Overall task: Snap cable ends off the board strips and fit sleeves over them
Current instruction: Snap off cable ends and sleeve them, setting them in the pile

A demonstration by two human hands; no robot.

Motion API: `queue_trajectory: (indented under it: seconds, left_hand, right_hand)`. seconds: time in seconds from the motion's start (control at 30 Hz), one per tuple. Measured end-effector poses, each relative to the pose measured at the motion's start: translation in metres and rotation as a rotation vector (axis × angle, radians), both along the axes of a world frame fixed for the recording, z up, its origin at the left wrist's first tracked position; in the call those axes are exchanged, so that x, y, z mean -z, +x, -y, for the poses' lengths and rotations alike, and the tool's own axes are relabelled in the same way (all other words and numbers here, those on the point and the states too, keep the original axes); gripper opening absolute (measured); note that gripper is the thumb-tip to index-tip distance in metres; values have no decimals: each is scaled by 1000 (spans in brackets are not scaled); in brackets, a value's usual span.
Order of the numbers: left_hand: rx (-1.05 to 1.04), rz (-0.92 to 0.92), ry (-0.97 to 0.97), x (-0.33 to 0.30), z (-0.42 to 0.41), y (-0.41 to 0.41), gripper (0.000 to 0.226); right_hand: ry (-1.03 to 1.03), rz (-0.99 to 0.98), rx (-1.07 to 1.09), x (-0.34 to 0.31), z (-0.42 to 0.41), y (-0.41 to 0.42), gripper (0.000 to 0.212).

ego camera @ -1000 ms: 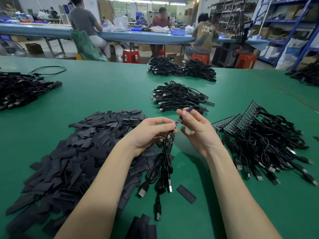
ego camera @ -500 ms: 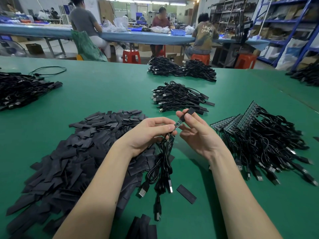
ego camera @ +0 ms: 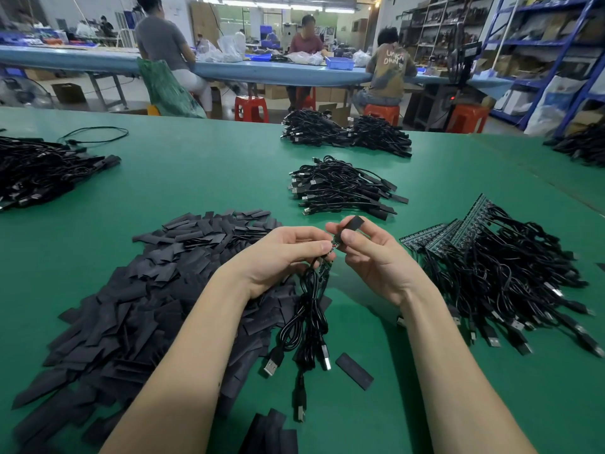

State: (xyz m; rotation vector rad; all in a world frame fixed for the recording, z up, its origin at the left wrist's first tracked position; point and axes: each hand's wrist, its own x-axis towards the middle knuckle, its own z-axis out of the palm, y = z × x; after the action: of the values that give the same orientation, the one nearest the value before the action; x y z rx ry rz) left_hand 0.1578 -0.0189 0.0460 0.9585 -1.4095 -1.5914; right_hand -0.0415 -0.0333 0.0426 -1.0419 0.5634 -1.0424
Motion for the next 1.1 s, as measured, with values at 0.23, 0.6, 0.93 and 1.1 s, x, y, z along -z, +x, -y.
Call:
queue_trajectory:
  seconds: [0.23,0.6,0.93,1.1]
  left_hand:
    - [-167,182,-213,-1,2,-3,17]
    - [-230,297,-402,8,9,-5,14]
    - [-299,323,-551,8,8,-7,10]
    - [-332,298,-552,8,6,-11,14]
  right_hand:
    - [38,9,61,-3,2,-4,23]
    - [184,33,216,-5,6,-8,24]
    - [179,17,169,-3,8,-13,18]
    - [178,55,183,-3,8,-13,16]
